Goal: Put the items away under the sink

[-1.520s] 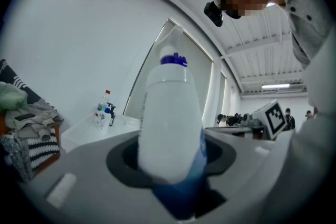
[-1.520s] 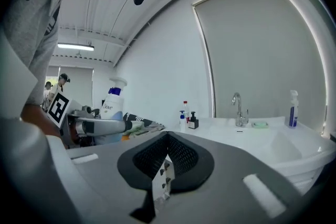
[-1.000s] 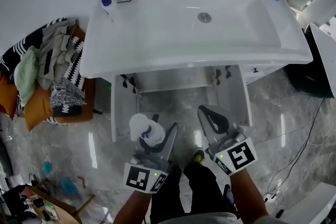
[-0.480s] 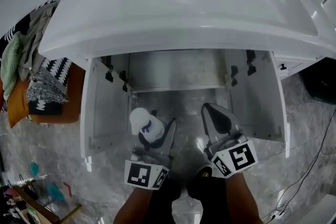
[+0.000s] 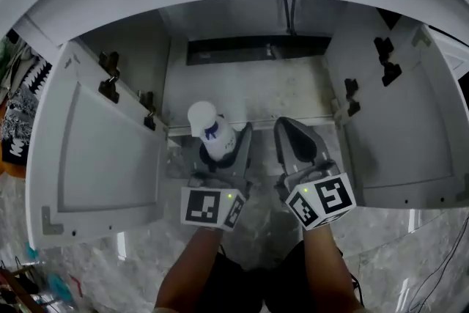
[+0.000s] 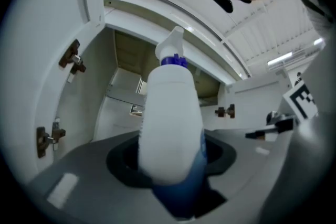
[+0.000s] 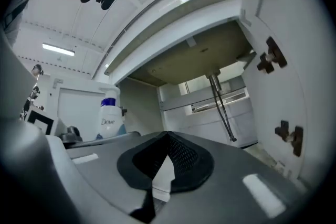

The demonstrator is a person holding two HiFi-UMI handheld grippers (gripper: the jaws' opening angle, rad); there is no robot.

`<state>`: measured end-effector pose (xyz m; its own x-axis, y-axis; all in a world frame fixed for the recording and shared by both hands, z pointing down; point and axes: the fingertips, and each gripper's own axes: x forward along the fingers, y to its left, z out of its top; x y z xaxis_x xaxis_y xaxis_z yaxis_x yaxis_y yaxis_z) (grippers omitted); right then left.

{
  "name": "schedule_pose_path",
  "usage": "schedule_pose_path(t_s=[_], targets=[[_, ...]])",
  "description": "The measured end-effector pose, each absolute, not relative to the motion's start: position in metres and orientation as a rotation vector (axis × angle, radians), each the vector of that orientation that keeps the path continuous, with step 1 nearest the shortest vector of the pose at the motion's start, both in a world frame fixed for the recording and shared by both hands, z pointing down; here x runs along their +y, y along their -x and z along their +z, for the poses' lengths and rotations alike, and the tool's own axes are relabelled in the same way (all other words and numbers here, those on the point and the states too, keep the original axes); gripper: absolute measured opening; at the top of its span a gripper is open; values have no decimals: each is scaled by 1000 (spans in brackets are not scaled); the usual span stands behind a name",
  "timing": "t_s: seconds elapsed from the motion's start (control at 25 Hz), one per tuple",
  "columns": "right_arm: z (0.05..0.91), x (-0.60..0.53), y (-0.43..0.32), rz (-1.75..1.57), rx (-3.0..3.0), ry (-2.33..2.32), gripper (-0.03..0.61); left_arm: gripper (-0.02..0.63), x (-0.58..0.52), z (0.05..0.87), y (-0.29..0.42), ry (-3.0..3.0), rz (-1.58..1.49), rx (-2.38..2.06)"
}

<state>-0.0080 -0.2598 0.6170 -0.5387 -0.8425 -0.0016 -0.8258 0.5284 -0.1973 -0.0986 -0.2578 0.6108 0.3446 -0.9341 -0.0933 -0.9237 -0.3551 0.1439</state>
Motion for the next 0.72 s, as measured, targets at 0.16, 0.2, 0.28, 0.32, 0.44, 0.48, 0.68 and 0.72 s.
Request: schedule_pose_path(t_s=[0.16,0.2,0.28,0.32,0.44,0.48,0.68,0.72], targets=[[653,-283,13,-192,2659,1460,-3,222,-300,643,102,-2539,-250,-1795],[658,-294,12,-169,2650,1486,-3,222,-311,651,104,-2540,-239,-1815],[673,-318,8,-162,2621,1588,-3,222,-330,668,108,-2513,-220,-1855],[681,-329,7,-178,2615,1633,-3,222,-338,675,111,-2489,-221,-1871],[695,-352,8,-248,2616,1667,-3,222,-357,694,117,-2448,-199,-1903],[696,-358,7,-247,2609,1678,-3,222,-364,701,118,-2448,-163,-1911],[704,-364,-1,-271,2598,1663,-3,222,-399,731,110,-2447,15,-1919],[707,-361,-1,-278,2615,1651,-3,222,-405,737,108,-2444,41,-1915]])
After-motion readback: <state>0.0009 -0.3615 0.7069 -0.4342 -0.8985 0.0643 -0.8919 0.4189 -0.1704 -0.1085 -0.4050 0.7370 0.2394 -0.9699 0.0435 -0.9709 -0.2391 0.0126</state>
